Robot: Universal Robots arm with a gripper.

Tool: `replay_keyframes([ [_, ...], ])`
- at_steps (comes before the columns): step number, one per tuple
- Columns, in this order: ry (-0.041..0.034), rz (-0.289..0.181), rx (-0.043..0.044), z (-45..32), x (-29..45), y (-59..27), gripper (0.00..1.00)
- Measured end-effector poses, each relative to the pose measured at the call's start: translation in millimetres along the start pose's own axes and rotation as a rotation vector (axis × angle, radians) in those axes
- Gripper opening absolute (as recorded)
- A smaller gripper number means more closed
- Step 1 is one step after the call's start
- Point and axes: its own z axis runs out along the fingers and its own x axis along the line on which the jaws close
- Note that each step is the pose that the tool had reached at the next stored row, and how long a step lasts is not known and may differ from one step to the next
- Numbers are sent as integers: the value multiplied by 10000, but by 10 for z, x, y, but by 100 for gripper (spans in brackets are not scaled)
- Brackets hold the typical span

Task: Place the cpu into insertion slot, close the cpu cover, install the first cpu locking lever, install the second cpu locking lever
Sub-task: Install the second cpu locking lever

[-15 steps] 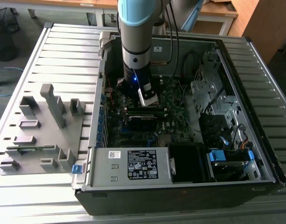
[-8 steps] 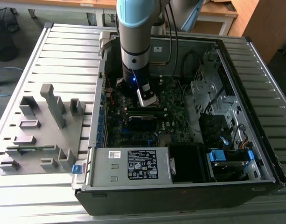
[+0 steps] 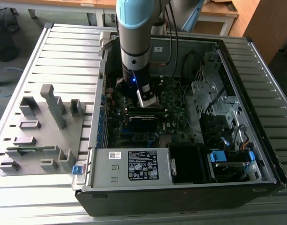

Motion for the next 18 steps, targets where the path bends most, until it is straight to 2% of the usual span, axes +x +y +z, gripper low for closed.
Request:
replay_keyframes([
  [5, 7, 2, -61, 12, 13, -4, 10],
  [18, 15, 4, -112, 31, 32, -1, 10],
])
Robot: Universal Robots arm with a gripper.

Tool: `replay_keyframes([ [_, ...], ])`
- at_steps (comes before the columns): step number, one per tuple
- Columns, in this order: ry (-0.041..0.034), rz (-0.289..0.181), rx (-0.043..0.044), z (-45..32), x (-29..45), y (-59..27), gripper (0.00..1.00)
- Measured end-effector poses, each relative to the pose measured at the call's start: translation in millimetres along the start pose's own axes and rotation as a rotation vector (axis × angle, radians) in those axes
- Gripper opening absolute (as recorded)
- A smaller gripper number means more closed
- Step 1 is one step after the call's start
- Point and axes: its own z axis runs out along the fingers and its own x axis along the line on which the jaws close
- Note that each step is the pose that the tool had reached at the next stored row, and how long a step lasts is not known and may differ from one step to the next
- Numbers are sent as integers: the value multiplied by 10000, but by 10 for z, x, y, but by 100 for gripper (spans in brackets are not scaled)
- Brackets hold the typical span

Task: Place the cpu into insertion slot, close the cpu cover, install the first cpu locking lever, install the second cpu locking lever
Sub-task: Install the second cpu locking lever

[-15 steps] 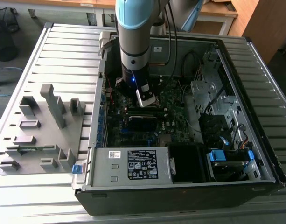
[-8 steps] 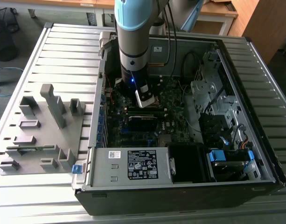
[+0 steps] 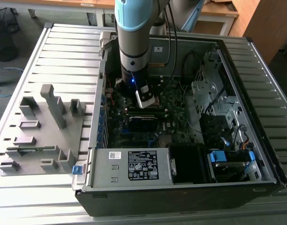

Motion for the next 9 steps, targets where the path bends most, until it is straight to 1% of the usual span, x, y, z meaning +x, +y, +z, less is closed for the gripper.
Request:
replay_keyframes([
  [4, 2, 1, -23, 1, 2, 7, 10],
  [9, 10, 3, -72, 1, 7, 10, 10],
])
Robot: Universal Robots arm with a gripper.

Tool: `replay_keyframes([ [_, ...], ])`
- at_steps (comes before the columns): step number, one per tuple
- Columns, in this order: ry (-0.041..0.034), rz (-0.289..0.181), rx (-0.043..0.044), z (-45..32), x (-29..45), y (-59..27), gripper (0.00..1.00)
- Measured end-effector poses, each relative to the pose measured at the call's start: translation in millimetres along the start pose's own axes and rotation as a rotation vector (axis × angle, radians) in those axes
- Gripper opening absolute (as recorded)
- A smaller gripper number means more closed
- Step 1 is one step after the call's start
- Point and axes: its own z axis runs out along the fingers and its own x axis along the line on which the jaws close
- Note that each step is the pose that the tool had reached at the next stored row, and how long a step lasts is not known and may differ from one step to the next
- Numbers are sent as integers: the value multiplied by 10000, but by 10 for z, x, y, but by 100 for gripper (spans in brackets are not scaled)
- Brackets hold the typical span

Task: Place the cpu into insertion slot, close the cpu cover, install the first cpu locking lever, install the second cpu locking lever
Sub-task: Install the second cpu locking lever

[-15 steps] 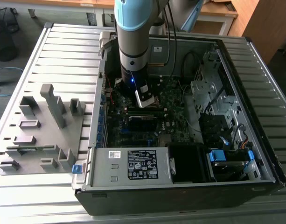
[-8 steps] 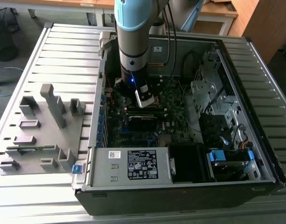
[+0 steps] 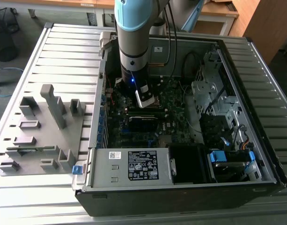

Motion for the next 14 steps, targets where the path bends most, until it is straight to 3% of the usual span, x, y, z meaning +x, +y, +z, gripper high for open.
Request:
replay_keyframes([
  [8, 12, 7, -114, 6, 11, -1, 10],
  [14, 17, 8, -130, 21, 16, -5, 10],
])
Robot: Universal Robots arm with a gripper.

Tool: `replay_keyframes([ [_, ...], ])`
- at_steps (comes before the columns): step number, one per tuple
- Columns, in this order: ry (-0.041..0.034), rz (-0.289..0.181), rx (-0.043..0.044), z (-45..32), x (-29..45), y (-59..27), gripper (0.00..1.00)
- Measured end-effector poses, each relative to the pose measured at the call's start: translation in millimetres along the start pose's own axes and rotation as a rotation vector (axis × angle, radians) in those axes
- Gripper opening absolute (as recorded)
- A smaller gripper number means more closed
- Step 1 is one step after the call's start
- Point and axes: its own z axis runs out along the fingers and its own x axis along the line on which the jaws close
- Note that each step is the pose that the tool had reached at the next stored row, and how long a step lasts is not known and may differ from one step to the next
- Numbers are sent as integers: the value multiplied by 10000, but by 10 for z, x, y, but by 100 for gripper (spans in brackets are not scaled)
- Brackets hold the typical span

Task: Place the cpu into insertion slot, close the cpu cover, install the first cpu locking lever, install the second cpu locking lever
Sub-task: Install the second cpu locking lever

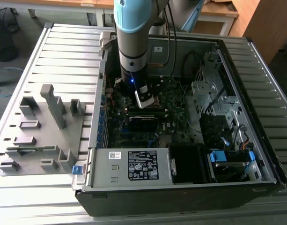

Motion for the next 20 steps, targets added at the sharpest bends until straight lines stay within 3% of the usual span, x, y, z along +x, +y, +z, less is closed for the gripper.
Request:
replay_keyframes([
  [7, 3, 3, -35, 3, 8, 6, 10],
  [12, 15, 5, -139, 6, 15, 19, 10],
  [16, 16, 7, -149, 6, 15, 20, 10],
  [20, 16, 9, -152, -124, 13, 45, 10],
])
